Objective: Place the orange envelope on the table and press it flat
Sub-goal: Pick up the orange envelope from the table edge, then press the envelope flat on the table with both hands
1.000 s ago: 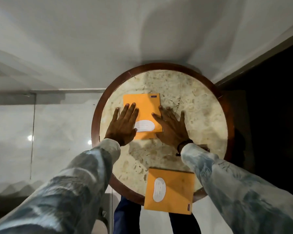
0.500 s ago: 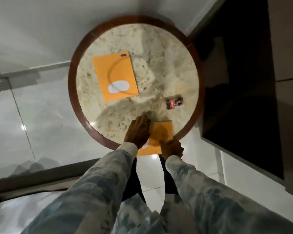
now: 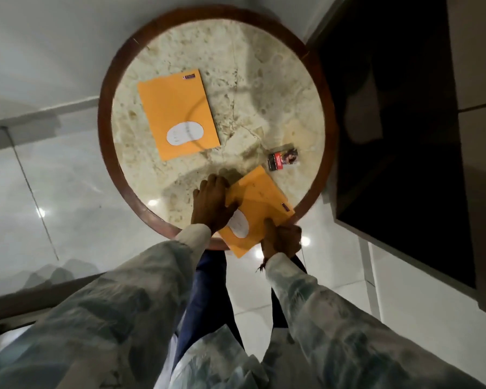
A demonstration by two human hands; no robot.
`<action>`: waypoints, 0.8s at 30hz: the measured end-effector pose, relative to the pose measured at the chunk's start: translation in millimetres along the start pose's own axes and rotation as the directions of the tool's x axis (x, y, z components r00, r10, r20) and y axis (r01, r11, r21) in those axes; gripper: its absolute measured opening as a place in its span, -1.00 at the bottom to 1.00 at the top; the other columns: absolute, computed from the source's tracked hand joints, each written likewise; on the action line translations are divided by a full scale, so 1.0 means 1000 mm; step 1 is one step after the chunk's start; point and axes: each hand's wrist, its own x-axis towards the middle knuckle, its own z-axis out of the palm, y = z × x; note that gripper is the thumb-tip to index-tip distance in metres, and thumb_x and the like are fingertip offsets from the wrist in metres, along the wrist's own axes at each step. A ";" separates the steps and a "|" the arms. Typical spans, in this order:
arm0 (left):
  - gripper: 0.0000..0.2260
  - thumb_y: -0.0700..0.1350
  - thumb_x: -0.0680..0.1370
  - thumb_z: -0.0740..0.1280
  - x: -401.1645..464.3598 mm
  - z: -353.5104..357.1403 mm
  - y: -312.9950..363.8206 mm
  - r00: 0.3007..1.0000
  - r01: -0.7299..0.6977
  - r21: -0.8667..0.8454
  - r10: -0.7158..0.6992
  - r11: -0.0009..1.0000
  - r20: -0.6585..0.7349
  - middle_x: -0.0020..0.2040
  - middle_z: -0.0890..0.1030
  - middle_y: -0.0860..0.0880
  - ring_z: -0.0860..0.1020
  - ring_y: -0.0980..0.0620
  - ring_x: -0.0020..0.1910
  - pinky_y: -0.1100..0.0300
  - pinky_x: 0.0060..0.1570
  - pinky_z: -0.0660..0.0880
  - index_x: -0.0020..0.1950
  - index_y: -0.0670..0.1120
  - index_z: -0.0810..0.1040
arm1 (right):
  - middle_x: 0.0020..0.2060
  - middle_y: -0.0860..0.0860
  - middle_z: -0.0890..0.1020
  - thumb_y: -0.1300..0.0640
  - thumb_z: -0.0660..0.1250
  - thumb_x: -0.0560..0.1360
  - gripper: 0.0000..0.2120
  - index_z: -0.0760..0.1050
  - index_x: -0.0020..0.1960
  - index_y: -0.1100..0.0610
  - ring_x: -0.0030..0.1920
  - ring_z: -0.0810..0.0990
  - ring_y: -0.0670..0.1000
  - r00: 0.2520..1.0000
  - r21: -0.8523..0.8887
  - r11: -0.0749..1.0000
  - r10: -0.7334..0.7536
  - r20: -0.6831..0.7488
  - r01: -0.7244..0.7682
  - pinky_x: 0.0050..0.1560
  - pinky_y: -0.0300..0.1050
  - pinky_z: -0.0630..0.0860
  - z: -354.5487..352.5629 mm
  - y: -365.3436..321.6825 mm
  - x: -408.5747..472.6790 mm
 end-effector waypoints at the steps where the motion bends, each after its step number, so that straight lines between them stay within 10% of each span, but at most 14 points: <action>1: -0.55 0.04 0.51 0.48 -0.001 -0.008 -0.001 0.998 0.026 -0.080 -0.030 0.996 -0.048 0.24 0.52 -0.19 0.50 -0.26 0.20 -0.15 0.14 0.50 0.27 -0.14 0.46 | 0.15 0.23 0.68 0.07 0.58 0.41 -0.48 0.51 0.24 0.29 0.17 0.66 0.27 0.997 0.010 0.997 -0.081 0.016 0.081 0.20 0.11 0.59 0.000 -0.013 -0.003; 6: -0.55 -0.03 0.47 0.55 0.024 -0.056 -0.024 0.932 0.093 -0.437 -0.233 0.895 -0.277 0.18 0.58 -0.22 0.57 -0.27 0.20 -0.15 0.10 0.56 0.20 -0.21 0.44 | -0.04 0.25 0.75 0.29 0.55 0.41 -0.67 0.56 0.13 0.32 -0.08 0.72 0.17 0.863 0.133 0.863 -0.499 0.076 0.487 -0.18 -0.45 0.50 0.042 -0.099 -0.006; 10: -0.57 0.01 0.50 0.52 0.076 -0.105 -0.047 0.855 0.130 -0.541 -0.370 0.831 -0.364 0.20 0.58 -0.23 0.55 -0.24 0.32 -0.14 0.14 0.55 0.13 -0.22 0.41 | -0.08 0.17 0.75 0.21 0.47 0.46 -0.77 0.60 0.10 0.21 0.00 0.66 0.23 0.658 -0.009 0.667 -0.733 0.171 0.745 -0.20 -0.25 0.24 0.106 -0.189 -0.010; 17: -0.51 -0.09 0.55 0.42 0.123 -0.136 -0.063 0.780 0.379 -0.329 -0.489 0.865 -0.389 0.35 0.44 -0.29 0.45 -0.33 0.31 -0.17 0.23 0.47 0.37 -0.29 0.35 | -0.06 0.18 0.57 0.21 0.33 0.43 -0.92 0.45 -0.19 0.08 0.03 0.52 0.21 0.514 -0.204 0.479 -0.716 0.472 0.854 -0.07 -0.08 0.34 0.173 -0.238 -0.019; 24: -0.52 -0.23 0.40 0.50 0.138 -0.150 -0.086 0.819 0.324 -0.745 -0.567 0.583 -0.087 0.31 0.47 -0.27 0.50 -0.26 0.29 -0.15 0.25 0.57 0.26 -0.29 0.43 | 0.11 0.26 0.63 0.19 0.37 0.44 -0.86 0.54 -0.05 0.24 0.08 0.61 0.28 0.571 -0.160 0.586 -0.630 0.526 0.794 -0.10 -0.09 0.40 0.191 -0.245 -0.020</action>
